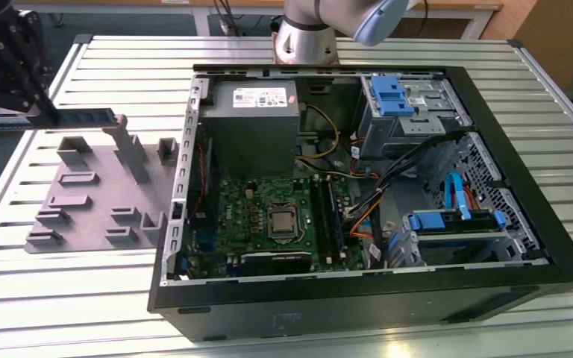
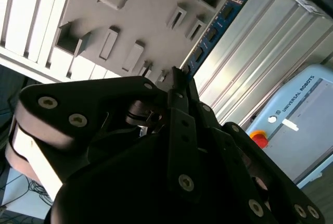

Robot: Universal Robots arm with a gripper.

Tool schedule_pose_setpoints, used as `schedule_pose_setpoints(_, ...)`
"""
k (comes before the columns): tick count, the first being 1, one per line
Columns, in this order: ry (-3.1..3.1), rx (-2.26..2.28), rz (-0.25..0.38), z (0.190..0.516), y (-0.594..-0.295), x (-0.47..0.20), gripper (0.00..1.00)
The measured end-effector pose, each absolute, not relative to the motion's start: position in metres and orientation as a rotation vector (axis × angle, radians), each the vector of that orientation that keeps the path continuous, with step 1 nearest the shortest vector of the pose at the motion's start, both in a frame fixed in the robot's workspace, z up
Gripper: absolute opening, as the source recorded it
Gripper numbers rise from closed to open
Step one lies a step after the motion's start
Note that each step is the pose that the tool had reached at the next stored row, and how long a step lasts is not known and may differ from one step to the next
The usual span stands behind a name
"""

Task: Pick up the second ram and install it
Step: 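Pick up the second ram and move it above second insertion slot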

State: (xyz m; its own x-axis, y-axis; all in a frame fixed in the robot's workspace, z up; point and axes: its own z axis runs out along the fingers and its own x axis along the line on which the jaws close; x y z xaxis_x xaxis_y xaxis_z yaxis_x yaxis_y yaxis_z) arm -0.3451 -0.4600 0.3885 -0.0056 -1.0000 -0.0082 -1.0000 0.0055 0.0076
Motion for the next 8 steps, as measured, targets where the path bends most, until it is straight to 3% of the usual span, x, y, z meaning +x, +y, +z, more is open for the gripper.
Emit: schedule_pose_setpoints(8, 2.227, -2.215, 0.018, 0.389, -0.46, -0.309, 0.14)
